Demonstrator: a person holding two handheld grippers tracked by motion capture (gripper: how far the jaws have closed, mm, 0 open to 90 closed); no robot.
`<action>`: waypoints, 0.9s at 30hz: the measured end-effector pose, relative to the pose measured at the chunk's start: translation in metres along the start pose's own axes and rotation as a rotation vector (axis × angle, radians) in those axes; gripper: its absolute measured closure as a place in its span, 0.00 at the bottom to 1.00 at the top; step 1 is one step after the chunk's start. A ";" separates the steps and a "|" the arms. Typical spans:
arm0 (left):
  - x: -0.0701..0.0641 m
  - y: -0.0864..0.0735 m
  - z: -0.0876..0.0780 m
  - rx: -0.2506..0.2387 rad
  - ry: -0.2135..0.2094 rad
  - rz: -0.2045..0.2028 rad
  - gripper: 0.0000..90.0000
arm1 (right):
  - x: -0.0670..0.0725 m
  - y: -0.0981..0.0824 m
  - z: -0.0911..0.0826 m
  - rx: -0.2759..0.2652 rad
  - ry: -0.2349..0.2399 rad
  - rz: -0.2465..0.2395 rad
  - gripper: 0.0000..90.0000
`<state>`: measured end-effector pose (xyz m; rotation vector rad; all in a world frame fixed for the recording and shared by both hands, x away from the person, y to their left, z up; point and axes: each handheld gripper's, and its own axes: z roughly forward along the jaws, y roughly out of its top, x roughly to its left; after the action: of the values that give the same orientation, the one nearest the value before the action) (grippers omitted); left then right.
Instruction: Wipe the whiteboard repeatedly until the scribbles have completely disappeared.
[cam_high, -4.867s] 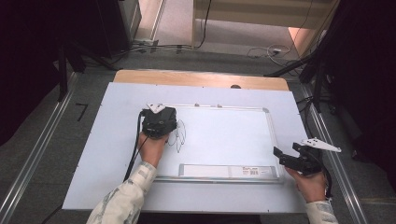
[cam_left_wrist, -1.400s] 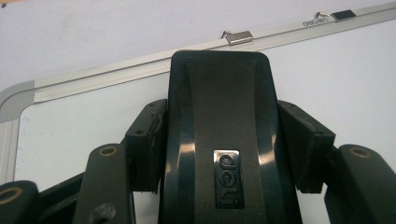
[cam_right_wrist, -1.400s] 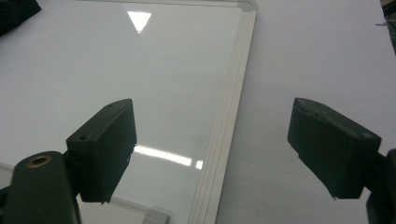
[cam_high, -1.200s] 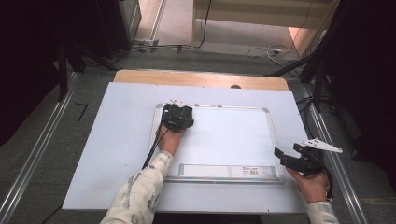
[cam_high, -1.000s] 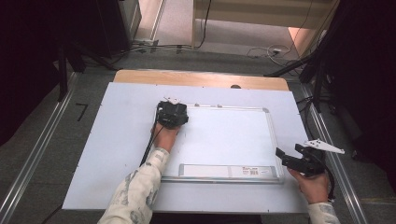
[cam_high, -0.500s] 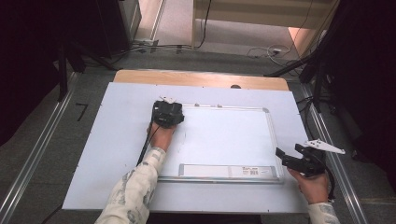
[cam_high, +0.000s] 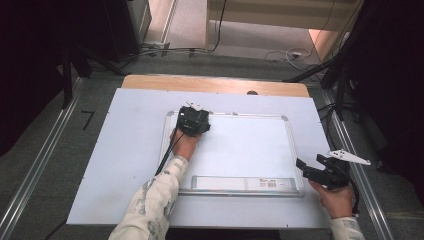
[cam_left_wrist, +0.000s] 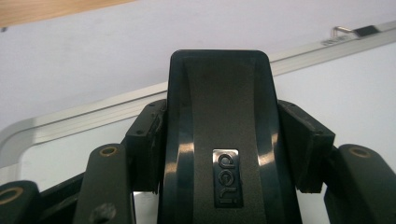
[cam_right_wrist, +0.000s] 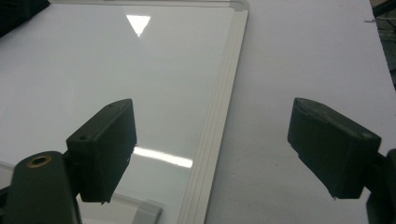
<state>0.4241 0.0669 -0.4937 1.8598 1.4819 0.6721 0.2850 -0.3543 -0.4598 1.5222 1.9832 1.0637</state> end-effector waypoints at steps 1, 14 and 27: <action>0.004 0.000 0.000 0.002 0.014 -0.005 0.45 | 0.000 0.000 0.000 -0.002 0.002 0.001 0.16; 0.030 -0.022 -0.025 0.012 0.023 -0.036 0.45 | 0.002 0.000 0.001 0.003 -0.001 -0.007 0.16; 0.007 -0.060 -0.066 0.022 -0.015 0.018 0.45 | 0.006 0.001 0.003 0.008 0.001 -0.016 0.16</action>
<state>0.3393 0.0935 -0.4963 1.8930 1.4699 0.6513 0.2857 -0.3474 -0.4598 1.5083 1.9995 1.0516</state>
